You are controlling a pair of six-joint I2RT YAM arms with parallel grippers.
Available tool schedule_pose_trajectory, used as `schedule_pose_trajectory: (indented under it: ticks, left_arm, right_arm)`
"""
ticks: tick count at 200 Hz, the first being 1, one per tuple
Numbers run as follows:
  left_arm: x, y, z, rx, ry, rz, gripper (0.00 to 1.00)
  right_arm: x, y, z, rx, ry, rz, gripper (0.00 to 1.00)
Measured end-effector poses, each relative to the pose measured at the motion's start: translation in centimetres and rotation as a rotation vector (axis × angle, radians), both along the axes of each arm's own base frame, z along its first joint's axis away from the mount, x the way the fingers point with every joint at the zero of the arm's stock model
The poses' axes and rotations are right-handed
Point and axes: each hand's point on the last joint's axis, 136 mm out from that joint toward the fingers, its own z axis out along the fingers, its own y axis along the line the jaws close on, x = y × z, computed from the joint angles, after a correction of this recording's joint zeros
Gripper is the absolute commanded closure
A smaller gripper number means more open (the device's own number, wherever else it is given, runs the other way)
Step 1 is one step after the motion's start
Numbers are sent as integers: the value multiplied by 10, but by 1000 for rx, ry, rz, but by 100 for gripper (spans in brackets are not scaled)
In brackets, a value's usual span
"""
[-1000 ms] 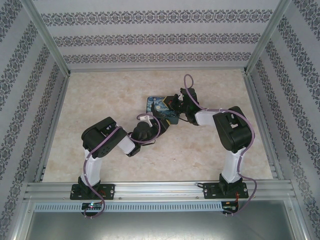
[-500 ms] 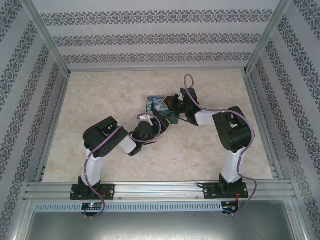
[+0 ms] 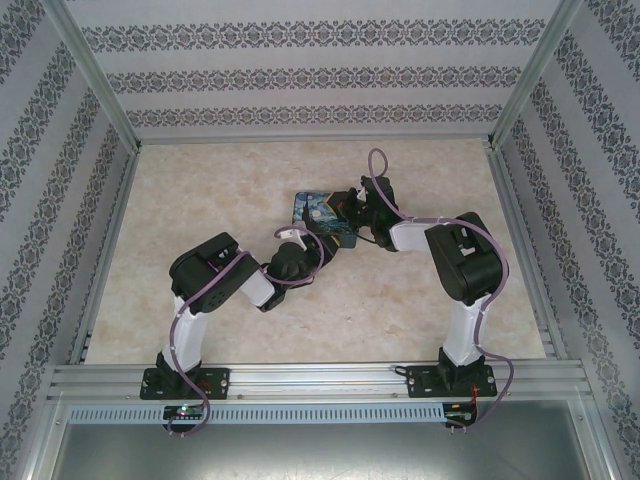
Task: Unlock the padlock with the key
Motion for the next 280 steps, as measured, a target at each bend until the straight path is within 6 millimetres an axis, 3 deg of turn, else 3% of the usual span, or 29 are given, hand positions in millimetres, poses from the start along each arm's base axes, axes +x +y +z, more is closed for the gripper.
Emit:
schedule_pose_trajectory:
  ticks: [24,88,140,168,197,212,231,280]
  left_arm:
    - [1,0,0,2,-1,2,74]
    - [2,2,-5,45,-23,7,100]
    - [0,5,-5,37,-15,10,100]
    - [-6,9,-5,25,19,5,100]
    - [-14,13,-8,20,70,-10,100]
    - [-19,16,-8,26,88,-16,100]
    - [-22,20,-9,35,106,-22,100]
    - [-26,21,-9,32,138,-44,100]
  right_arm:
    - [0,0,0,4,-3,-1,100]
    - [1,1,2,12,-8,2,100]
    - [-1,-12,5,-1,22,0,100]
    - [-9,-30,30,-3,-6,-11,100]
    - [-35,-42,63,9,-72,4,100]
    - [-55,-46,70,13,-88,21,100]
    - [-81,-52,65,13,-77,39,100]
    - [-159,-56,29,-7,-7,97,100]
